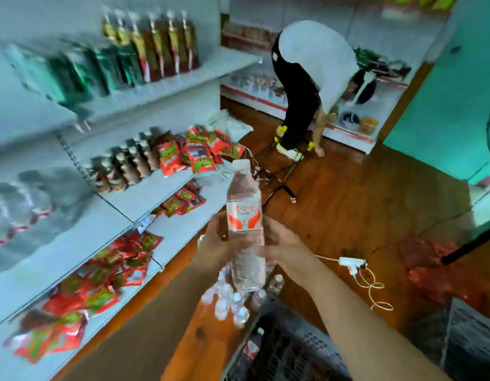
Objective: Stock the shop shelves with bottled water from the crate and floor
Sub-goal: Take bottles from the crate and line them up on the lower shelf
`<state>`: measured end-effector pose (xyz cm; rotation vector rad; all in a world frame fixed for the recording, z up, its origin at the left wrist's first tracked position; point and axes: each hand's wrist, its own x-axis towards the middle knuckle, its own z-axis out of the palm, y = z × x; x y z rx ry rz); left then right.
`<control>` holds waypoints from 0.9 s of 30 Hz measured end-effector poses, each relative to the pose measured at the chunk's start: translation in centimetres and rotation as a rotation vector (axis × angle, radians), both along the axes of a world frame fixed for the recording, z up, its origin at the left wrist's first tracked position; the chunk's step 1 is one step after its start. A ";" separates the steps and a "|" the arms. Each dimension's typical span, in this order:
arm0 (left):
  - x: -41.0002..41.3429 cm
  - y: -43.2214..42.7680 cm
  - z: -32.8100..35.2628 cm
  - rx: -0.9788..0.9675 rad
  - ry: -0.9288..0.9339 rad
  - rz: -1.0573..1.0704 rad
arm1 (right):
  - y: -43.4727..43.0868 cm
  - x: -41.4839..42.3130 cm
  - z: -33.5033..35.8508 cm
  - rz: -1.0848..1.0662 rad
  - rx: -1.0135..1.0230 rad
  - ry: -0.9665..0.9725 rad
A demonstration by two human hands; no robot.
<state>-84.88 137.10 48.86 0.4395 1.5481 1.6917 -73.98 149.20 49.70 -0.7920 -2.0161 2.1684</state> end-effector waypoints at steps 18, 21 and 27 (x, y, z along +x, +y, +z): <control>-23.7 -22.9 3.1 0.018 0.167 0.351 | -18.8 -30.9 0.5 0.363 0.081 0.097; -25.6 -23.8 1.2 -0.044 0.198 0.391 | -19.3 -33.6 -1.1 0.415 0.130 0.038; -29.4 -23.1 -3.3 -0.161 0.152 0.524 | -19.1 -38.6 -4.6 0.498 0.175 -0.077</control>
